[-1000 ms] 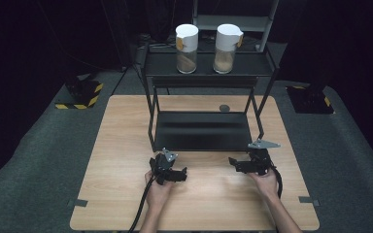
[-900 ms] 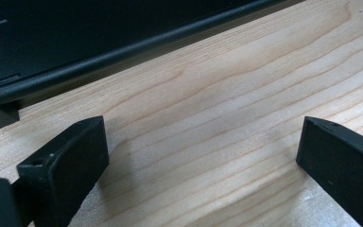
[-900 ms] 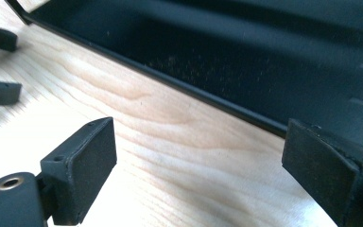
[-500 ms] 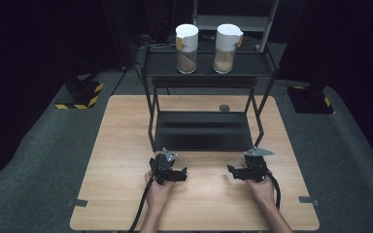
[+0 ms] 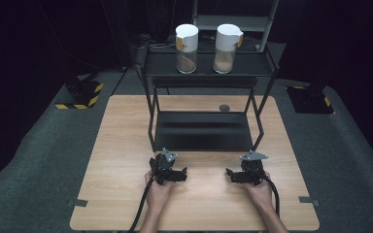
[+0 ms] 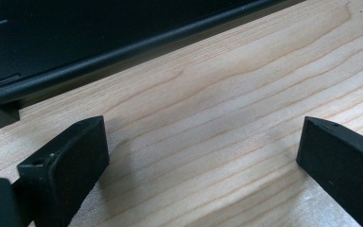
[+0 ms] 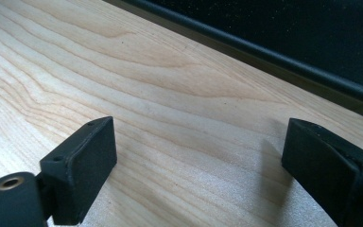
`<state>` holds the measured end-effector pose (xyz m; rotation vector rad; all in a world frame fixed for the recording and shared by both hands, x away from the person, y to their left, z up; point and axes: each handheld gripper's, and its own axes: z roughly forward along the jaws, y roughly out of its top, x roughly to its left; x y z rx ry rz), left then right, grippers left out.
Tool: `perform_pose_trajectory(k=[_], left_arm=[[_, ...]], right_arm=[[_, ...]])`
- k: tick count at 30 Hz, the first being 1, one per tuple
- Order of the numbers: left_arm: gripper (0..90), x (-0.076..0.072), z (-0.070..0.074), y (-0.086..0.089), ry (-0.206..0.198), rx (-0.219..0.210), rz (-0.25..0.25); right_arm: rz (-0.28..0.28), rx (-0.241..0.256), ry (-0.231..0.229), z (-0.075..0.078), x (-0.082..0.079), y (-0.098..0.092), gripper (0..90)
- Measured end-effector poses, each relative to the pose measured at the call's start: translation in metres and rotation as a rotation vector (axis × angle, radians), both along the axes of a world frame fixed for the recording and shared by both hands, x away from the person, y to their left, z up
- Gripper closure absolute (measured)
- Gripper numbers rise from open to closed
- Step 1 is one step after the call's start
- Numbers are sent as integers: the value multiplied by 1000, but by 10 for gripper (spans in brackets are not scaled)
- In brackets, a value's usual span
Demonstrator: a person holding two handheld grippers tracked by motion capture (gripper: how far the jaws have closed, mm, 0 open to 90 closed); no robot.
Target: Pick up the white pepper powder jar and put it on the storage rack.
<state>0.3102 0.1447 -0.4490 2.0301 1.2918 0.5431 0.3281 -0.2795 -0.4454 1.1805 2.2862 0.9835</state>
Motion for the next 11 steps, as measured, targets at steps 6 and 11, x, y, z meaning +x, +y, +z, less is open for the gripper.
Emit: perform_pose_trajectory(k=[6, 11], left_arm=[[30, 0, 0, 0, 0, -1, 2], [17, 1, 0, -2, 5, -2, 7]], right_arm=[[0, 0, 0, 0, 0, 0, 103], [1, 0, 0, 0, 0, 0, 104]])
